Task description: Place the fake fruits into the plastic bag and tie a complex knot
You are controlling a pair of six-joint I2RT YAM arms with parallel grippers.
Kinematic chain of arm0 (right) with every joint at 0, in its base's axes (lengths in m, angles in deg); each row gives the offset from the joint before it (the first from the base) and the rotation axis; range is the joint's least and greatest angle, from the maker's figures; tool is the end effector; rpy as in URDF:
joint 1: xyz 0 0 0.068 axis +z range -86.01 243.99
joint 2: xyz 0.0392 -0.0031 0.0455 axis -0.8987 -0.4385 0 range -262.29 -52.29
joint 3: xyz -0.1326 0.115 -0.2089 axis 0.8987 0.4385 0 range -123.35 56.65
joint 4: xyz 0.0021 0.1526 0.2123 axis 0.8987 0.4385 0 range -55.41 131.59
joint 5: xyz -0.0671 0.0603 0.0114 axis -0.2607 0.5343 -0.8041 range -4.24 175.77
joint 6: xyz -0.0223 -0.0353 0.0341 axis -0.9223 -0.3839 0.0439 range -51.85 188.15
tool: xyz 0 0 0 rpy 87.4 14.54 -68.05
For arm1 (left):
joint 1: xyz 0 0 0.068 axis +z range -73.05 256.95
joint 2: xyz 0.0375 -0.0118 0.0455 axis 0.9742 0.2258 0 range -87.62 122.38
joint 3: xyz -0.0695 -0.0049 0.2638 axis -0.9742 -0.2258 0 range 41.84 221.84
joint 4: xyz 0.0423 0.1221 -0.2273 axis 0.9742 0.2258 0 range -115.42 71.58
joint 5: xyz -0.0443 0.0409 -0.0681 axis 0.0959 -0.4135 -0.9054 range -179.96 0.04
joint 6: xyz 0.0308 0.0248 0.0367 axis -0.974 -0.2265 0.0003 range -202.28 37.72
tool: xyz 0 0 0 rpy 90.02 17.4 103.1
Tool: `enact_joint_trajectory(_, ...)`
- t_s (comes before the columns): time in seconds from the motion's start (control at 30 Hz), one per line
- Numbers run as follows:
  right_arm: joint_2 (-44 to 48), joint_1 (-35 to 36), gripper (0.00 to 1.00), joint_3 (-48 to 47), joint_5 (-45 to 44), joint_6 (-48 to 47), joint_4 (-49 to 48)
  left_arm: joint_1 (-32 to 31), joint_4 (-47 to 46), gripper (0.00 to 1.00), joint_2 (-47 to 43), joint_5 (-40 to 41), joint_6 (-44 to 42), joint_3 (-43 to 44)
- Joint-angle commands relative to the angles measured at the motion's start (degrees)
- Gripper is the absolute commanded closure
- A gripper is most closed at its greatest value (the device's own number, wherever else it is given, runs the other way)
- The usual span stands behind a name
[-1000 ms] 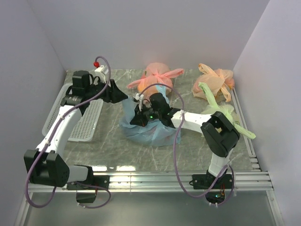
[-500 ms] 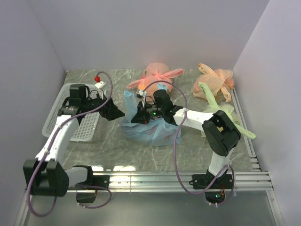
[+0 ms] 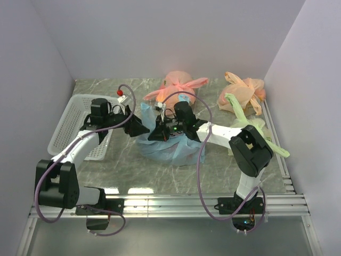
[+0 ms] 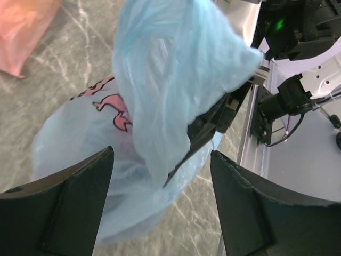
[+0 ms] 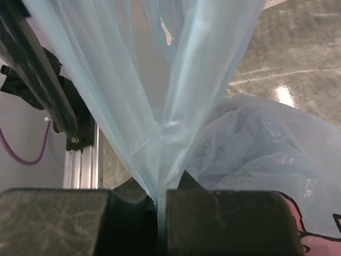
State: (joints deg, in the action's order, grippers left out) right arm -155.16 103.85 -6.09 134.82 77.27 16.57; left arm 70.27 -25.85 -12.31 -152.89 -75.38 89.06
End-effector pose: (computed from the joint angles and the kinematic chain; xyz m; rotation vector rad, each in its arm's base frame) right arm 0.2859 0.2738 0.2222 -1.1136 1.7517 1.3776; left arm 0.2718 -0.0638 0.2645 0.6845 1.8601 -1.2626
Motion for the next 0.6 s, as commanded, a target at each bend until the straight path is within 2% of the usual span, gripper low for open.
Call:
enact_joint_trajectory(0.0,2.67,0.05,1.00,-1.51,1.65,0.89,-2.37,-1.76,-11.42,0.22,1.68,-1.14,4.61,-1.52)
enact_joint_trajectory(0.13,3.03,-0.04,1.00,-1.42,2.36,0.19,-1.76,-2.20,-15.82,0.32,3.88,-0.87,7.78,-1.61)
enact_joint_trajectory(0.17,3.20,0.05,1.00,-1.42,2.36,0.02,-1.49,-2.20,-16.53,0.43,4.58,-0.96,8.65,-1.52)
enact_joint_trajectory(0.23,3.38,0.05,1.00,-1.24,2.53,-0.34,-1.05,-2.20,-17.67,0.55,4.85,-1.22,9.10,-1.43)
enact_joint_trajectory(0.27,3.64,-0.04,1.00,-1.24,2.53,-0.60,-0.79,-2.20,-17.68,0.68,5.20,-1.31,9.27,-1.17)
enact_joint_trajectory(0.37,4.43,-0.04,0.81,-1.77,0.44,-2.26,2.28,-2.20,-14.70,0.91,6.34,-2.10,7.97,0.06)
enact_joint_trajectory(0.47,7.23,-0.13,0.66,-3.09,-4.31,-5.60,8.69,-2.20,-12.06,0.99,5.82,-1.75,6.47,0.68)
enact_joint_trajectory(0.5,8.29,-0.39,0.55,-3.61,-5.37,-7.09,11.92,-2.20,-11.79,0.99,5.64,-1.58,6.38,0.68)
enact_joint_trajectory(0.57,11.97,-0.92,0.47,-4.32,-9.32,-7.37,14.75,-2.20,-11.09,0.99,5.20,-1.40,6.37,0.68)
